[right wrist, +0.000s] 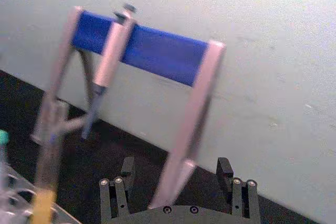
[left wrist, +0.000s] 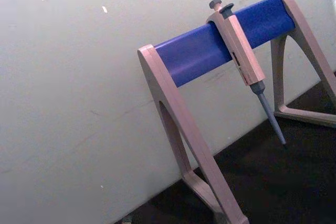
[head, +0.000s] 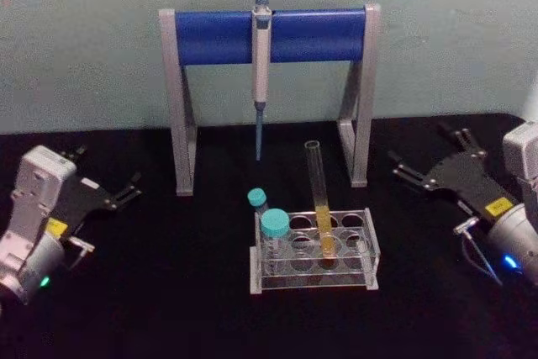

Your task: Pick up the test tube from the test tube rack, shake it, then place it back into the test tube rack.

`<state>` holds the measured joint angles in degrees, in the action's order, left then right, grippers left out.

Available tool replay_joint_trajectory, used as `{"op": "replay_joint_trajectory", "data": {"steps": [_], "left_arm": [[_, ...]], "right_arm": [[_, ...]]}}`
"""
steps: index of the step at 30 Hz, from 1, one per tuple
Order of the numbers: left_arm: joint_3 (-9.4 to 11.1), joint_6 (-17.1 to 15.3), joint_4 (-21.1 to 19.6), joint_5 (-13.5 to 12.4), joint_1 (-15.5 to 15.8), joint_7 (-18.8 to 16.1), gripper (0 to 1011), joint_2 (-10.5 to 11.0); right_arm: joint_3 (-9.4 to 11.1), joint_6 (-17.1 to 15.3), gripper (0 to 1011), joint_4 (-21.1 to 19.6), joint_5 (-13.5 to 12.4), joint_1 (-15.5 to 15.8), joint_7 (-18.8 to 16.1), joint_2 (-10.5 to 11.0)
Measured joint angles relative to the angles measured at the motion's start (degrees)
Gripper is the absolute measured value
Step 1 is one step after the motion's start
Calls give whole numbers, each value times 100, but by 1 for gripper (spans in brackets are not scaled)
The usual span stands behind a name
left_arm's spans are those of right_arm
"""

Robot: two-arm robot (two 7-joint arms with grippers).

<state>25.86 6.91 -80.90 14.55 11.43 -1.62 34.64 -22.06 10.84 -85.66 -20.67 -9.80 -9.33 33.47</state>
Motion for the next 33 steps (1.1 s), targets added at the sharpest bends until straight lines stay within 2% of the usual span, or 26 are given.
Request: {"op": "replay_joint_trajectory", "data": {"steps": [4, 17, 33], "left_arm": [[0, 0, 0, 0, 0, 0, 1001, 0], [0, 0, 0, 0, 0, 0, 1001, 0], [0, 0, 0, 0, 0, 0, 1001, 0]], "right_arm": [[-60, -66, 1000, -57, -121, -91, -360, -42], [-233, -435, 1000, -5, -281, -345, -1135, -266], [-359, -736, 1000, 176, -154, -533, -1672, -472]]}}
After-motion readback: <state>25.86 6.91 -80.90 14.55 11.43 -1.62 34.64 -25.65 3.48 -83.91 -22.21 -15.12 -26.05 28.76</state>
